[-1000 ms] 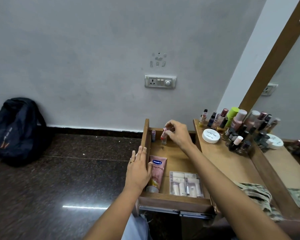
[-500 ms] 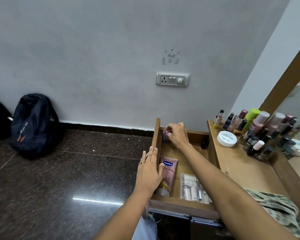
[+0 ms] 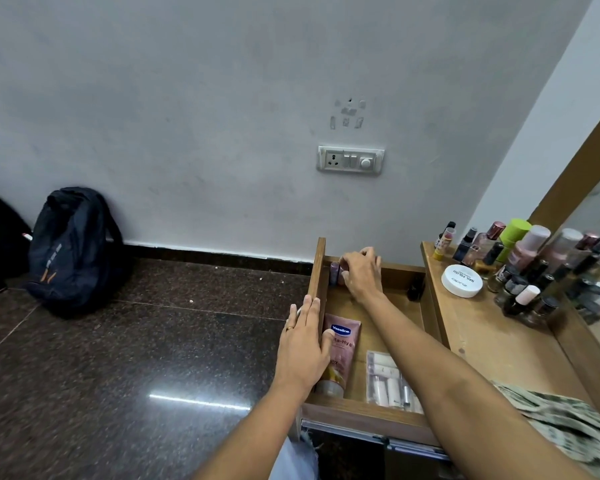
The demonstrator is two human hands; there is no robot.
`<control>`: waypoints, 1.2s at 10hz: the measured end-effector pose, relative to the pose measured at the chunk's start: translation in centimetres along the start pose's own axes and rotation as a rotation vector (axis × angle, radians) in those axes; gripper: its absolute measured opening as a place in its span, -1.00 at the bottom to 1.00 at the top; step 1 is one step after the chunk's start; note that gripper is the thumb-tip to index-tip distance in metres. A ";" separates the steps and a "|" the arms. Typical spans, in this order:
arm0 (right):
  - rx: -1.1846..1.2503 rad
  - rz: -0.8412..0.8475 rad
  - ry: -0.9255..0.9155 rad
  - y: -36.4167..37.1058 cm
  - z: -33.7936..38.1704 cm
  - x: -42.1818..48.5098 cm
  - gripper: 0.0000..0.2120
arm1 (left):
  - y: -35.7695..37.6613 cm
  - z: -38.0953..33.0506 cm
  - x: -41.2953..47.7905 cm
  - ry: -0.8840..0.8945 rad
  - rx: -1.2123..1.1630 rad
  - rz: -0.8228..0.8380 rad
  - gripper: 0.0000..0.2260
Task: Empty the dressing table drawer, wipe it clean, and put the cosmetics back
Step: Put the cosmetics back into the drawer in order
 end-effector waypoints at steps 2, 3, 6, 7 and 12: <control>-0.006 -0.018 -0.024 -0.2 0.5 0.0 -0.89 | 0.0 0.0 0.0 -0.009 -0.005 0.005 -0.46; -0.015 -0.018 -0.024 -0.1 0.6 0.0 -0.90 | 0.0 0.0 0.1 -0.016 0.000 0.015 -0.46; -0.031 -0.022 -0.014 -0.4 0.7 -0.3 -0.90 | 0.0 0.0 0.0 -0.005 0.006 0.005 -0.46; -0.010 -0.004 -0.011 -0.1 0.6 -0.4 -0.89 | 0.1 0.0 0.1 -0.007 0.012 0.008 -0.46; 0.012 -0.001 -0.017 1.2 0.5 -0.7 -0.90 | 0.1 0.0 0.1 -0.006 0.008 0.000 -0.46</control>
Point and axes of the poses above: each hand's wrist, its own x-axis towards the middle knuckle, its own y-axis out of the palm, z = x × y, the point moved 7 cm from there along x, towards the middle knuckle, and after that the axes turned 13 degrees about z, right-handed, at the moved point
